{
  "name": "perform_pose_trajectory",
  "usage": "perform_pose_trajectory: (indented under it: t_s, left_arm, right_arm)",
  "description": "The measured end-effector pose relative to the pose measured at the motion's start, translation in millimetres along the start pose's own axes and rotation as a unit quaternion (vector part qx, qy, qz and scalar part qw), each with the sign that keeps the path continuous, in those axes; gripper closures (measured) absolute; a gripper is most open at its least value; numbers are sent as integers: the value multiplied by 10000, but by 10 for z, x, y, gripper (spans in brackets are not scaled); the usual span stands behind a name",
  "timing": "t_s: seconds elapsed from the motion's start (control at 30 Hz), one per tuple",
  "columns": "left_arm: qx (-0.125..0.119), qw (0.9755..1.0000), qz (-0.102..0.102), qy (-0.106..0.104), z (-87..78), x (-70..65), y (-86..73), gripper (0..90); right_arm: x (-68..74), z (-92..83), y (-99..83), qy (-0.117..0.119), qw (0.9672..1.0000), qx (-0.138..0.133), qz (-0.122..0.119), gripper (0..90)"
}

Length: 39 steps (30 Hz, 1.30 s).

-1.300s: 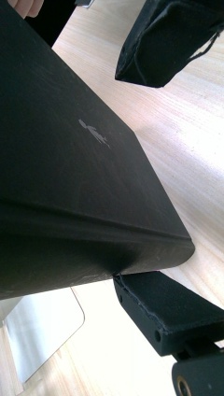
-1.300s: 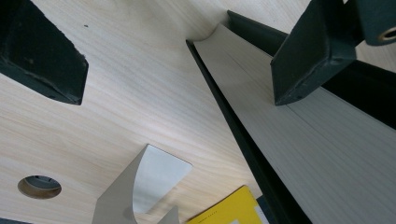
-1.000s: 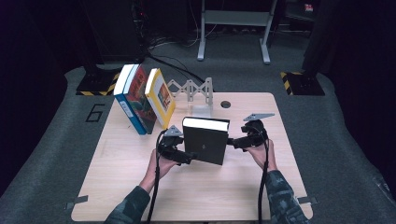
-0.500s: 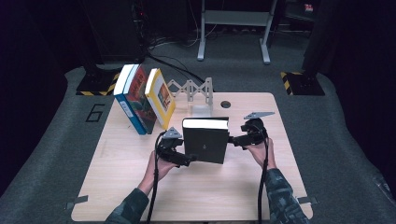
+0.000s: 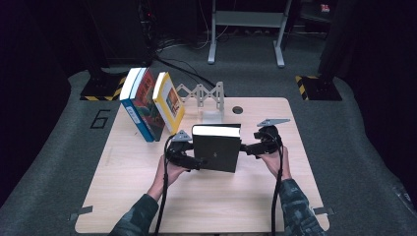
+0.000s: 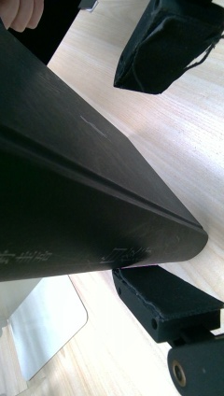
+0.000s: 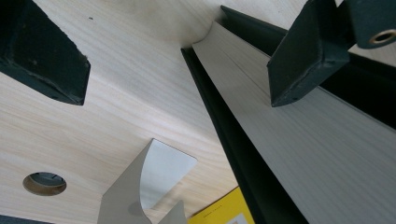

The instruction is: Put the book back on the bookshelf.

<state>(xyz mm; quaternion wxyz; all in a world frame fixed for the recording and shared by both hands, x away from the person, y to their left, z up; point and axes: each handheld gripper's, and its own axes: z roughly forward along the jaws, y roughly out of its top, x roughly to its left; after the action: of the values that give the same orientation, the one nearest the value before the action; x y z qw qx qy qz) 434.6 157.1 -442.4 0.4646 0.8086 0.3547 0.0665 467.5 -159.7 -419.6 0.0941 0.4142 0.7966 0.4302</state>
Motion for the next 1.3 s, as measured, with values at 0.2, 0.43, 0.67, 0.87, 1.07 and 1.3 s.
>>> perform_pose_trajectory:
  t_s: [0.2, 0.43, 0.67, 0.87, 1.07, 1.3]
  left_arm:
    - [20, 10000, 23, -7, -31, -8, -16, 90]
    - [20, 10000, 77, 14, -63, -32, -48, 91]
    - [49, 9999, 108, 33, -88, -65, -73, 91]
    - [36, 10000, 71, 18, -93, -70, -79, 91]
    - [48, 10000, 85, 14, -105, -76, -88, 93]
    - [-129, 9998, 171, -32, -103, -42, -47, 99]
  right_arm:
    - [-28, 36, 26, -30, 10000, -47, 3, 48]
    - [-47, 71, 81, -59, 10000, 15, 47, 52]
    - [-73, 113, 113, -81, 10000, -23, 38, 56]
    - [-84, 134, 116, -75, 10000, -35, 37, 56]
    - [-92, 157, 122, -89, 9999, -10, 107, 52]
    - [-86, 133, 112, -107, 9999, -16, 77, 43]
